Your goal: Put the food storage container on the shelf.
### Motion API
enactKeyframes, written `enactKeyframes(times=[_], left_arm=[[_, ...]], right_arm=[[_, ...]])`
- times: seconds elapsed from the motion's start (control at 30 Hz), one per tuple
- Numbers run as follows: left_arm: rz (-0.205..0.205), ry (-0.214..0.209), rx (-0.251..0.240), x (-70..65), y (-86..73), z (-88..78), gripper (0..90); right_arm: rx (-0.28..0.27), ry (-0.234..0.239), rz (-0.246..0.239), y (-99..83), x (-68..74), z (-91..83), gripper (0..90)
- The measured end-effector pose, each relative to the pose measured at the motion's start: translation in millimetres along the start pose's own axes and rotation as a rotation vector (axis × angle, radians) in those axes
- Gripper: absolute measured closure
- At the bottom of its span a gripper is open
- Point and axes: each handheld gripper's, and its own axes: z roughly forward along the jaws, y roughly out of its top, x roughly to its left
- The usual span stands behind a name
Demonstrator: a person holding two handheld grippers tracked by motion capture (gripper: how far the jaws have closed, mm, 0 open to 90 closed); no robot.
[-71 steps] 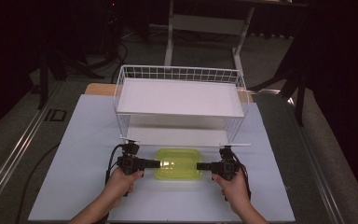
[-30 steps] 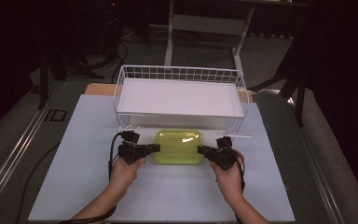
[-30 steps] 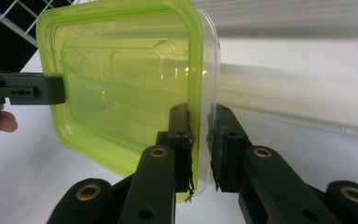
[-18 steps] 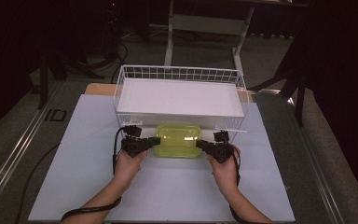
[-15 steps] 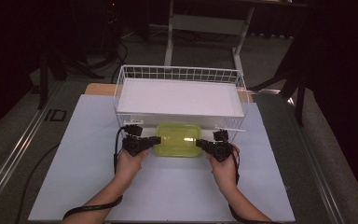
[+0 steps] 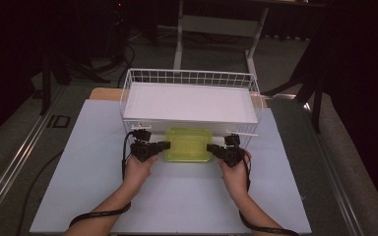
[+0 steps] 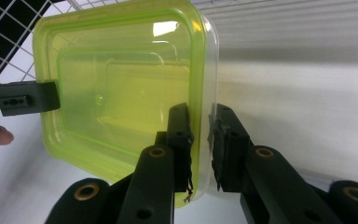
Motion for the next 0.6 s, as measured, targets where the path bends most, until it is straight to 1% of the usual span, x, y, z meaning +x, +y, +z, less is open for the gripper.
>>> enactKeyframes(times=[0.2, 0.27, 0.3, 0.33, 0.37, 0.4, 0.43, 0.47, 0.5, 0.57, 0.6], left_arm=[[-0.003, -0.012, -0.047, 4.4, -1.1, 3.4, 78.0], [0.005, 0.004, -0.051, 3.3, -0.4, 4.5, 76.8], [0.02, 0.018, -0.053, 2.4, -0.1, 5.0, 75.7], [0.025, 0.035, -0.06, 0.6, -0.3, 5.8, 74.6], [0.025, 0.035, -0.06, 0.6, -0.3, 5.8, 73.7], [0.042, 0.055, -0.066, -0.1, 0.0, 7.7, 73.7], [0.047, 0.068, -0.062, -0.3, 0.2, 8.9, 71.8], [0.058, 0.073, -0.065, 0.0, 0.5, 10.2, 70.2], [0.067, 0.075, -0.066, 0.9, 0.9, 11.1, 69.2], [0.069, 0.071, -0.063, 1.9, 1.5, 11.8, 67.7], [0.089, 0.081, -0.065, 1.8, 2.3, 13.8, 67.7]], right_arm=[[-0.005, -0.019, 0.014, 3.2, 0.6, 1.8, 77.9], [-0.009, -0.027, 0.023, 4.3, 1.0, 2.6, 77.6], [-0.008, -0.032, 0.029, 4.7, 1.6, 2.9, 77.2], [-0.011, -0.039, 0.029, 4.9, 2.1, 3.3, 76.5], [-0.011, -0.039, 0.029, 4.9, 2.1, 3.3, 76.5], [-0.019, -0.046, 0.024, 4.5, 2.3, 4.0, 75.9], [-0.024, -0.059, 0.017, 3.5, 2.6, 5.0, 74.0], [-0.029, -0.059, 0.018, 2.9, 1.8, 5.8, 73.1], [-0.037, -0.055, 0.005, 2.9, 0.5, 7.0, 71.8], [-0.035, -0.056, 0.012, 3.0, 0.7, 7.5, 71.1], [-0.04, -0.057, 0.011, 3.4, 0.3, 8.5, 70.1]])
